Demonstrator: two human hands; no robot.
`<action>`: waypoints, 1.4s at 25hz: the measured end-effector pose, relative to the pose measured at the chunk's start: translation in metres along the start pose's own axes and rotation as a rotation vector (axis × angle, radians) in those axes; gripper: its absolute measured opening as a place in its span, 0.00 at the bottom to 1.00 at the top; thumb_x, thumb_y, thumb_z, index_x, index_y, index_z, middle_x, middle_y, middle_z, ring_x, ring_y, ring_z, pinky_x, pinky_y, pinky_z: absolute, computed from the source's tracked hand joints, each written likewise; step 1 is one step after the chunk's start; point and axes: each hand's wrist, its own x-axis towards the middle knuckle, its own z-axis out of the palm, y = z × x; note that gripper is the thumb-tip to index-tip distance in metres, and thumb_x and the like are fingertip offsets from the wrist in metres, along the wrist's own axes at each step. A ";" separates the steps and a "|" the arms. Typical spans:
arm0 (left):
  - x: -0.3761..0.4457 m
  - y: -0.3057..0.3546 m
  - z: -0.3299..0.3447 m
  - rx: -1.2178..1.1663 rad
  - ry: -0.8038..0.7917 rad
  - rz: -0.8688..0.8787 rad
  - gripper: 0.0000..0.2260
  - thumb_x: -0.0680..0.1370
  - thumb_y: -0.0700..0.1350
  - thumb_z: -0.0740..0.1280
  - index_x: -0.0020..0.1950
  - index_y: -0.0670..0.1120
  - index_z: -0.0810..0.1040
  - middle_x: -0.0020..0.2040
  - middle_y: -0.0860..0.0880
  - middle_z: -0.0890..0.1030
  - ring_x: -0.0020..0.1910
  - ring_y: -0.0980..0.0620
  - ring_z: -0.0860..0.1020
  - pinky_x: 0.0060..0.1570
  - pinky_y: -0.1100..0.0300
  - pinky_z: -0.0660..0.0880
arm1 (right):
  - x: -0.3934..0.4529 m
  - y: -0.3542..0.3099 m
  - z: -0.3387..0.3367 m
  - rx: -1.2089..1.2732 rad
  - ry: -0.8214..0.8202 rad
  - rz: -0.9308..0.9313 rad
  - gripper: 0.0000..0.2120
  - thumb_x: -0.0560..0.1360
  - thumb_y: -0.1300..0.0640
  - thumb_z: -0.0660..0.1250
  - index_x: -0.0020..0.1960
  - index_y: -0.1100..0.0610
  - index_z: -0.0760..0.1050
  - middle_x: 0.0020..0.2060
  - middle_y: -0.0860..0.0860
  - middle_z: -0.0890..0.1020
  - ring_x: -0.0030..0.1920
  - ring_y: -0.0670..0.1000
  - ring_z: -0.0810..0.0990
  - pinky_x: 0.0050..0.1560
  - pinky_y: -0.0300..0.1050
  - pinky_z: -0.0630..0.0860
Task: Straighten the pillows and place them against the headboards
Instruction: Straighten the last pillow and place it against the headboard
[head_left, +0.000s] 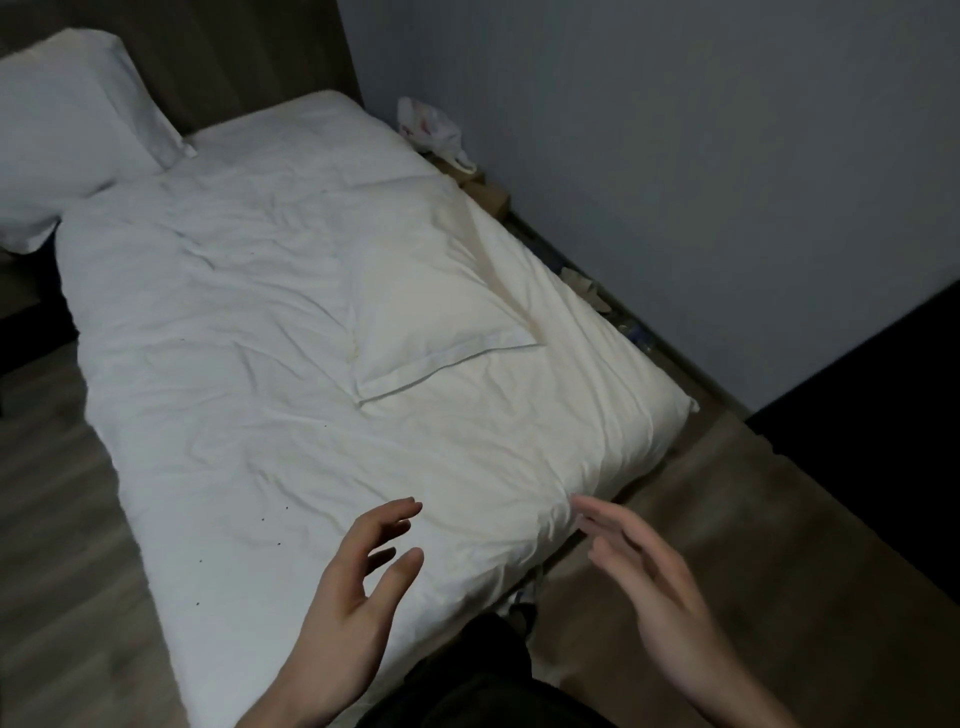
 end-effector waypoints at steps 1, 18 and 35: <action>0.014 0.004 0.011 0.002 0.000 -0.006 0.17 0.83 0.40 0.66 0.68 0.57 0.78 0.69 0.60 0.78 0.69 0.61 0.75 0.65 0.63 0.73 | 0.013 -0.005 -0.012 -0.018 -0.008 -0.004 0.17 0.76 0.51 0.69 0.64 0.45 0.83 0.62 0.46 0.85 0.68 0.43 0.79 0.71 0.42 0.72; 0.233 0.093 0.231 -0.123 0.346 -0.101 0.15 0.83 0.41 0.66 0.68 0.54 0.77 0.68 0.59 0.78 0.68 0.60 0.76 0.64 0.61 0.71 | 0.284 -0.101 -0.238 -0.269 -0.331 0.088 0.14 0.81 0.54 0.68 0.65 0.44 0.82 0.63 0.42 0.84 0.69 0.41 0.78 0.74 0.54 0.71; 0.301 0.174 0.414 -0.202 0.730 -0.222 0.12 0.82 0.44 0.69 0.65 0.53 0.79 0.65 0.55 0.81 0.66 0.57 0.79 0.60 0.70 0.74 | 0.449 -0.167 -0.405 -0.409 -0.651 0.012 0.14 0.80 0.51 0.64 0.63 0.44 0.81 0.59 0.39 0.85 0.64 0.40 0.81 0.68 0.47 0.76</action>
